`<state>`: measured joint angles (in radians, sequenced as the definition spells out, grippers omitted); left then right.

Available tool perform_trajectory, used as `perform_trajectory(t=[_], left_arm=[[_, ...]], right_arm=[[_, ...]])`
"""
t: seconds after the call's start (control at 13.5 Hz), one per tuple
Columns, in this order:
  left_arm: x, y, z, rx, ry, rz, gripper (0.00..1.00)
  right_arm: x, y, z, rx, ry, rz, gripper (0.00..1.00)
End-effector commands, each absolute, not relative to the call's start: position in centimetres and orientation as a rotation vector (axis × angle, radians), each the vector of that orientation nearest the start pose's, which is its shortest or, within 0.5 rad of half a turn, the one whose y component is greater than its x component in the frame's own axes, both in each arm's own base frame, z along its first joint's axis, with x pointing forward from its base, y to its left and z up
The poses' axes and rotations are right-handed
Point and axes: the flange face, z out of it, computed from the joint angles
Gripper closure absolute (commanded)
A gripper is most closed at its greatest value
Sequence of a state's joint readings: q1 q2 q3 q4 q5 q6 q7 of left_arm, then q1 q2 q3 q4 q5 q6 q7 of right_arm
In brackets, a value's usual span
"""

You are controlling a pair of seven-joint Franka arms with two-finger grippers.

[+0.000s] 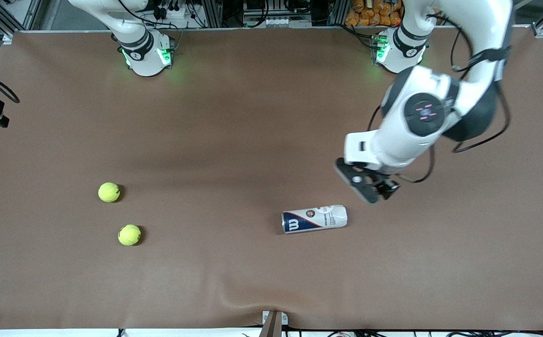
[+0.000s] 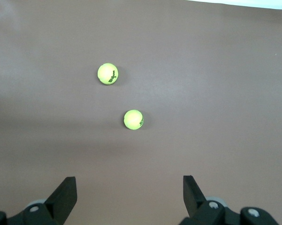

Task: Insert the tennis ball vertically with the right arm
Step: 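Reach the left gripper down to the lying Wilson can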

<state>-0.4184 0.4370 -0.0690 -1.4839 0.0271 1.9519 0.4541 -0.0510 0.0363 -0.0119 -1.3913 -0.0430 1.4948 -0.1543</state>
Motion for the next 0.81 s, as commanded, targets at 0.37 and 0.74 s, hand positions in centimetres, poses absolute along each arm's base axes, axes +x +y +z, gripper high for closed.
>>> perform_trajectory(t=[0.37, 0.74], left_arm=[[64.2, -34.4, 33.8, -2.656, 1.546, -0.213, 0.00], [64.2, -37.1, 28.1, -2.633, 1.599, -0.329, 0.00]], right_arm=[[55.2, -3.6, 68.8, -3.202, -0.160, -0.093, 0.00], [55.1, -4.6, 68.9, -3.211, -0.125, -0.096, 0.00]])
